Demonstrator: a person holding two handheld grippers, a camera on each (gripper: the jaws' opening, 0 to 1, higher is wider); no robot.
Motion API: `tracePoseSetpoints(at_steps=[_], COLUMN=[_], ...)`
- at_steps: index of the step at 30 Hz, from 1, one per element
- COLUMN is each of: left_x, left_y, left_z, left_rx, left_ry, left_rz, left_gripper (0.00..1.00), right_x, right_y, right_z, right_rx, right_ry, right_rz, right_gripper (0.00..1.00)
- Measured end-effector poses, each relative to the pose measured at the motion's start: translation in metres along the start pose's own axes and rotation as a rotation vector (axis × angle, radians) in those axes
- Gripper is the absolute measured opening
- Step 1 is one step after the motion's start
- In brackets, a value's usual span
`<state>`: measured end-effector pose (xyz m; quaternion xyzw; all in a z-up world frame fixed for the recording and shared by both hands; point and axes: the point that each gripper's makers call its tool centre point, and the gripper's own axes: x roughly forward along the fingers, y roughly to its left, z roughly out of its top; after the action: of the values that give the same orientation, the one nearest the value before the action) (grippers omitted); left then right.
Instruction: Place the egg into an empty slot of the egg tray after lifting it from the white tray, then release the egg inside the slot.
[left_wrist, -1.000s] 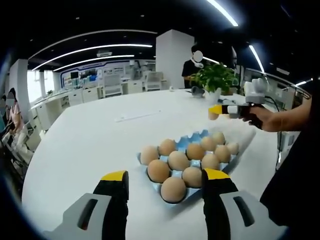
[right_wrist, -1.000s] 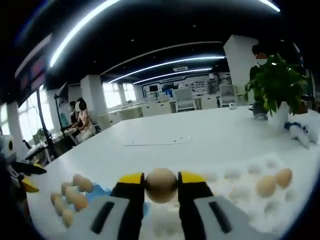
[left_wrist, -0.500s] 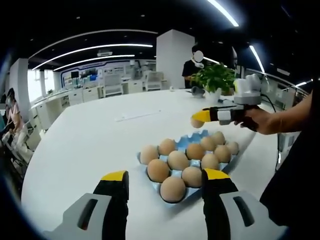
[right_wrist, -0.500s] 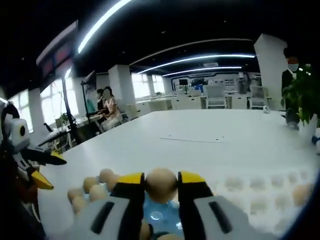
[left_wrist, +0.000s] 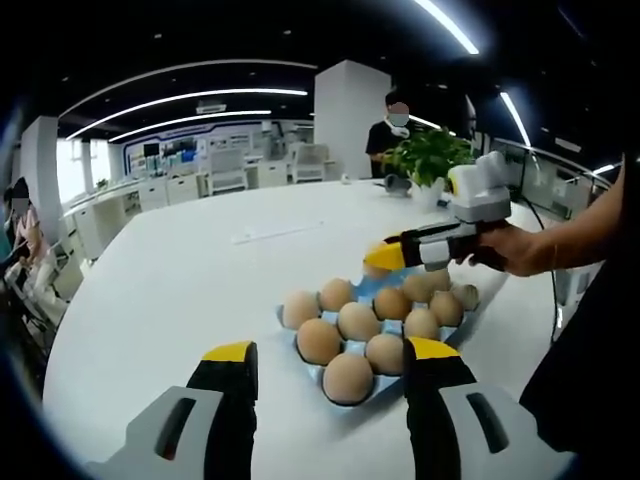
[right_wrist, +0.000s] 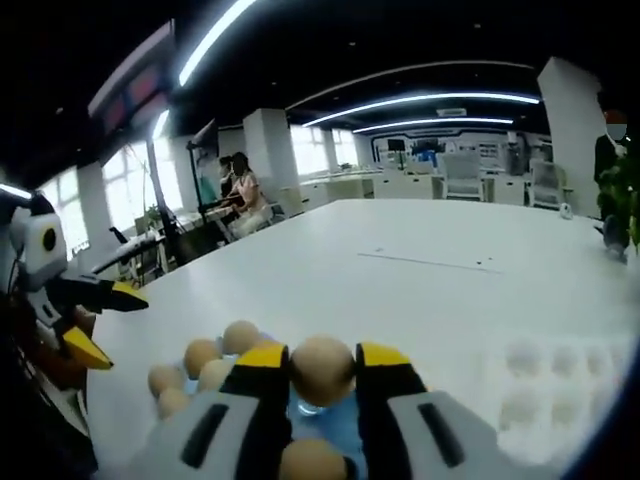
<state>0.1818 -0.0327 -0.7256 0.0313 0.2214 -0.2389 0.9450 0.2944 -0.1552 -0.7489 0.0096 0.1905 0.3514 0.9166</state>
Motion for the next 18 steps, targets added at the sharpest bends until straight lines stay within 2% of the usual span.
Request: tracePoseSetpoints(at_steps=[18], left_x=[0.0], left_y=[0.0], left_z=[0.0004], left_rx=[-0.001], left_ry=[-0.002], left_rz=[-0.002], left_gripper=[0.59], right_x=[0.0077], right_y=[0.007], right_z=[-0.0094], right_rx=[-0.008], right_ry=[0.031], right_rz=[0.026], right_gripper=[0.25])
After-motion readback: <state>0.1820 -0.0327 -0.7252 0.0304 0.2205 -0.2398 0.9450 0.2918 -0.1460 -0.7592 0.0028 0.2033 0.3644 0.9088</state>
